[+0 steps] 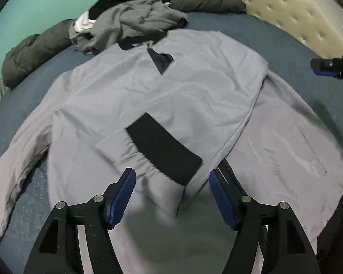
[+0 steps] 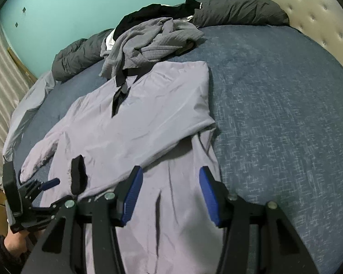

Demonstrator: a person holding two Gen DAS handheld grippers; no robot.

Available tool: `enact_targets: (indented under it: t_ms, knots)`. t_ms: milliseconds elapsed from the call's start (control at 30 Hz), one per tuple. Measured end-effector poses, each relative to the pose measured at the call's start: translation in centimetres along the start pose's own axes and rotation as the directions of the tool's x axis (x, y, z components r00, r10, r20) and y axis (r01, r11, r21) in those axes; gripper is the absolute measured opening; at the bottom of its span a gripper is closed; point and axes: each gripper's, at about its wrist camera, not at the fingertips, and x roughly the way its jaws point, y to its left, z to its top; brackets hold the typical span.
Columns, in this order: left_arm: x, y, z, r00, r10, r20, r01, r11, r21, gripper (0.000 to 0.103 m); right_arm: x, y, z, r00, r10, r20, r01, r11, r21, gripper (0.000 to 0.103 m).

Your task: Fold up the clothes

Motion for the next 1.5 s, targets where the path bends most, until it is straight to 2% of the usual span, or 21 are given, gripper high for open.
enact_targets:
  t_ms: [33,100,233,267,300,433,600,733,833,867,900,933,967,1000,1067,1167,1333,1500]
  knots:
    - [0.4,-0.1,0.1,1.0,-0.001,-0.005,0.001,1.0,0.005,0.064,0.1,-0.3,-0.1,1.0,-0.002,-0.002,0.002,1.0,0.003,0.052]
    - [0.2,0.0,0.0,1.0,0.002,0.005,-0.002,1.0,0.009,0.044,0.2,-0.9,-0.3,1.0,-0.006,-0.007,0.006,1.0,0.011,0.052]
    - [-0.1,0.3,0.0,1.0,0.006,0.024,-0.006,1.0,0.015,0.026,0.7,-1.8,-0.5,1.0,-0.014,-0.019,0.014,1.0,0.026,0.052]
    - [-0.2,0.4,-0.1,1.0,0.007,0.029,-0.008,1.0,0.017,0.011,0.8,-2.0,-0.6,1.0,-0.014,-0.022,0.015,0.999,0.032,0.052]
    - [-0.3,0.5,-0.1,0.999,0.008,0.033,-0.009,1.0,0.019,0.007,0.9,-2.1,-0.6,1.0,-0.013,-0.023,0.013,0.999,0.037,0.052]
    - [-0.7,0.8,-0.2,0.999,0.012,0.053,-0.013,1.0,0.021,0.007,0.9,-2.1,-0.6,1.0,-0.006,-0.021,0.007,0.999,0.049,0.052]
    - [-3.2,3.8,-1.9,0.997,-0.004,0.083,0.014,0.993,-0.113,0.007,0.5,-1.8,-0.3,1.0,0.008,-0.011,-0.007,0.998,0.055,0.052]
    - [-3.7,6.8,-4.2,0.999,-0.017,0.041,0.028,0.964,-0.263,0.007,0.2,-1.3,-0.1,1.0,0.012,-0.007,-0.012,0.999,0.051,0.052]
    - [-3.7,8.8,-6.3,0.999,-0.033,-0.014,0.025,0.922,-0.387,0.014,0.3,-1.2,-0.1,1.0,0.023,-0.01,-0.022,0.998,0.054,0.052]
    - [-4.1,9.3,-6.7,1.0,-0.008,-0.015,0.001,0.915,-0.403,0.02,0.3,-1.1,-0.1,1.0,0.023,-0.012,-0.022,0.998,0.05,0.052]
    - [-4.6,9.7,-7.1,1.0,0.015,-0.014,-0.019,0.909,-0.417,0.032,0.4,-1.1,-0.1,1.0,0.023,-0.015,-0.022,0.999,0.046,0.053]
    - [-5.1,9.9,-7.1,1.0,0.024,0.004,-0.02,0.906,-0.423,0.04,0.5,-1.1,-0.2,1.0,0.019,-0.018,-0.018,0.999,0.039,0.054]
    - [-5.6,10.1,-6.9,0.999,0.032,0.021,-0.02,0.905,-0.425,0.054,0.7,-1.3,-0.2,1.0,0.012,-0.021,-0.011,0.999,0.037,0.056]
    - [-6.2,10.2,-6.7,0.998,0.042,0.039,-0.021,0.905,-0.426,0.058,0.8,-1.5,-0.2,1.0,0.005,-0.025,-0.004,0.999,0.035,0.056]
    - [-7.1,10.0,-5.7,0.995,0.056,0.083,-0.018,0.914,-0.404,0.058,1.4,-2.3,-0.2,0.999,-0.02,-0.033,0.021,0.999,0.034,0.057]
    - [-7.1,9.2,-3.6,0.991,0.017,0.132,0.03,0.939,-0.341,0.058,2.3,-3.4,-0.1,0.997,-0.058,-0.044,0.06,0.998,0.032,0.057]
    - [-4.2,8.7,-0.8,0.989,-0.043,0.142,0.085,0.949,-0.304,0.059,4.4,-5.0,0.2,0.99,-0.128,-0.066,0.129,0.992,0.005,0.057]
    - [-1.2,9.5,0.2,0.99,-0.057,0.132,0.094,0.952,-0.292,0.059,6.9,-5.1,1.6,0.986,-0.156,-0.058,0.152,0.986,-0.066,0.057]
